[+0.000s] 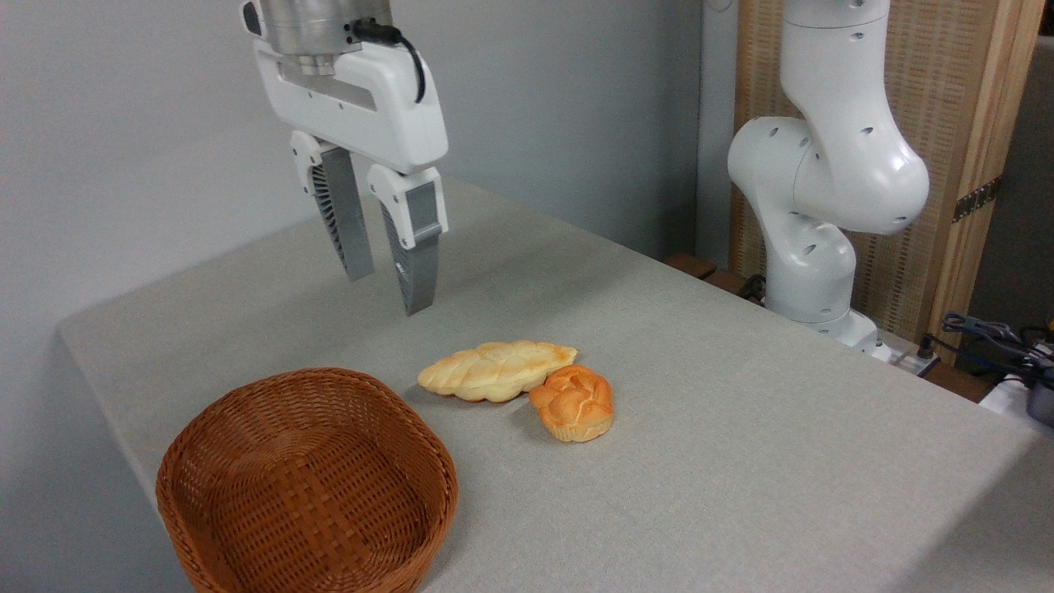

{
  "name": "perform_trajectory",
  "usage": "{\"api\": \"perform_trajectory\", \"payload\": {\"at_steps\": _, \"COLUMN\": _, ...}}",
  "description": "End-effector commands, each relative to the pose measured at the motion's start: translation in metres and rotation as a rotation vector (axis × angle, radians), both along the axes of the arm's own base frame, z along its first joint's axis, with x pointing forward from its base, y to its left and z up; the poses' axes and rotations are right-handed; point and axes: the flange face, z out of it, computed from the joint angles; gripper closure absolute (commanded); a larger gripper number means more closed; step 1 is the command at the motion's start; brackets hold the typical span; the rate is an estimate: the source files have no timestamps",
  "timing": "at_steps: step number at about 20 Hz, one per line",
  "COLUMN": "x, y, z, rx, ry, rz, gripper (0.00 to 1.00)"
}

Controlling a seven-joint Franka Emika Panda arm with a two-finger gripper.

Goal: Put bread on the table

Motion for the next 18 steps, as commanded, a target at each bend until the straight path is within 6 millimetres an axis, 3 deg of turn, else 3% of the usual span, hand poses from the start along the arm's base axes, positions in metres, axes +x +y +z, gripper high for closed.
{"api": "perform_trajectory", "payload": {"at_steps": 1, "x": -0.005, "y": 0.009, "z": 0.005, "rx": -0.003, "ry": 0.014, "rz": 0.002, "gripper": 0.00}}
{"api": "perform_trajectory", "payload": {"at_steps": 11, "x": -0.020, "y": 0.015, "z": -0.009, "rx": 0.010, "ry": 0.064, "rz": -0.002, "gripper": 0.00}}
{"api": "perform_trajectory", "payload": {"at_steps": 18, "x": -0.023, "y": 0.014, "z": -0.008, "rx": 0.010, "ry": 0.045, "rz": -0.039, "gripper": 0.00}}
